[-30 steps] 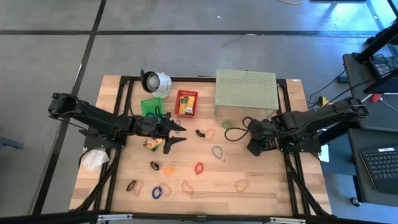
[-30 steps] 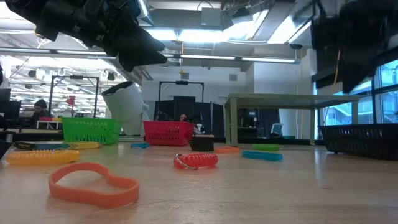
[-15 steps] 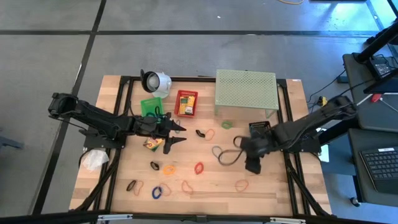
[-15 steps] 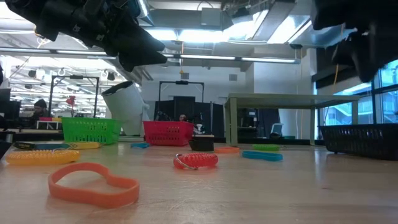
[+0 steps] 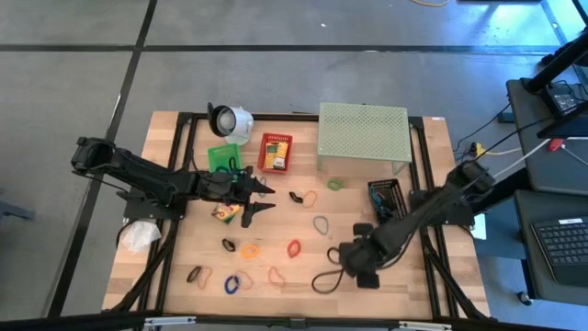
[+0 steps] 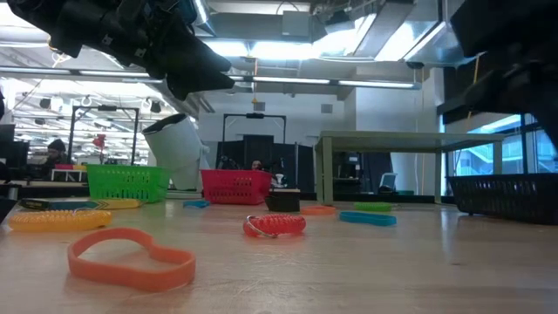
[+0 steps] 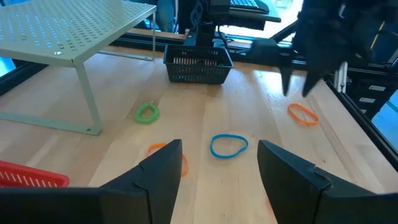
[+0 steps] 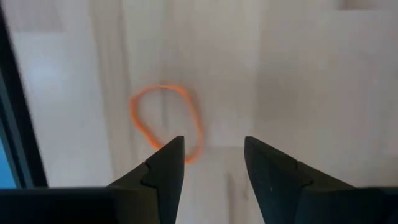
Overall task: Pick & Place Office Desk Supplies
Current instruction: Put the orange rubber band into the black basket
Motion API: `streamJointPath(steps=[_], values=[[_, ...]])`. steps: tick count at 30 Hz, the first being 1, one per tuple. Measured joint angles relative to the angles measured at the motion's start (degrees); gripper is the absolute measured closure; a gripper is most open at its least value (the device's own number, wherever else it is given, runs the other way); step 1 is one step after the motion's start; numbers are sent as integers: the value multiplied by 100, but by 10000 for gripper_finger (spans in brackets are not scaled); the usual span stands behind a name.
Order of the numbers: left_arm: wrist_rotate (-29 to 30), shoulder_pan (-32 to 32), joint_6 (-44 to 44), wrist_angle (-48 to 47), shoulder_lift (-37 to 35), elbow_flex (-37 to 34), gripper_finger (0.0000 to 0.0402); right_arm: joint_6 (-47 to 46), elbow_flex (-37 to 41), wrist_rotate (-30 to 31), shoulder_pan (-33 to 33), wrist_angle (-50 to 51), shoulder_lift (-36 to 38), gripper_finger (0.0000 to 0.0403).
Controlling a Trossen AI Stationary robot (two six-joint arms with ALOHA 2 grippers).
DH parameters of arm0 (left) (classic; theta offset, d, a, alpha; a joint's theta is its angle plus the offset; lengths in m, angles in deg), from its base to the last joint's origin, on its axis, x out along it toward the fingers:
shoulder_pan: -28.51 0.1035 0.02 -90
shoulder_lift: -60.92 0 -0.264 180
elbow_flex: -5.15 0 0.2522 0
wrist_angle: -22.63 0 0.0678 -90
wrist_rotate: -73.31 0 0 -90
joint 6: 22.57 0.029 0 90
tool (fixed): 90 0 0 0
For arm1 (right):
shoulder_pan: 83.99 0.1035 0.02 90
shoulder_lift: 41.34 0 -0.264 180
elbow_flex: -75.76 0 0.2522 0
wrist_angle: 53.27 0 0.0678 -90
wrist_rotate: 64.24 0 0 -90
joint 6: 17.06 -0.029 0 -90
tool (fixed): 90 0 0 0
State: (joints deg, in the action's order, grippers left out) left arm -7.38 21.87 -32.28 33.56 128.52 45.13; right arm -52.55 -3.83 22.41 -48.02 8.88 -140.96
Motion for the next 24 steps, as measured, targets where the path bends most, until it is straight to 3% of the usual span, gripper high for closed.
streamJointPath(steps=[6,13,24], values=[[-1,0,0,6,0,0,199,9,-573,1,257,0,-625,191],[-99,0,-2,56,0,0,199,-168,-767,232,432,40,-778,143],[-175,-2,-17,79,0,0,199,-306,-752,397,594,-9,-1023,131]])
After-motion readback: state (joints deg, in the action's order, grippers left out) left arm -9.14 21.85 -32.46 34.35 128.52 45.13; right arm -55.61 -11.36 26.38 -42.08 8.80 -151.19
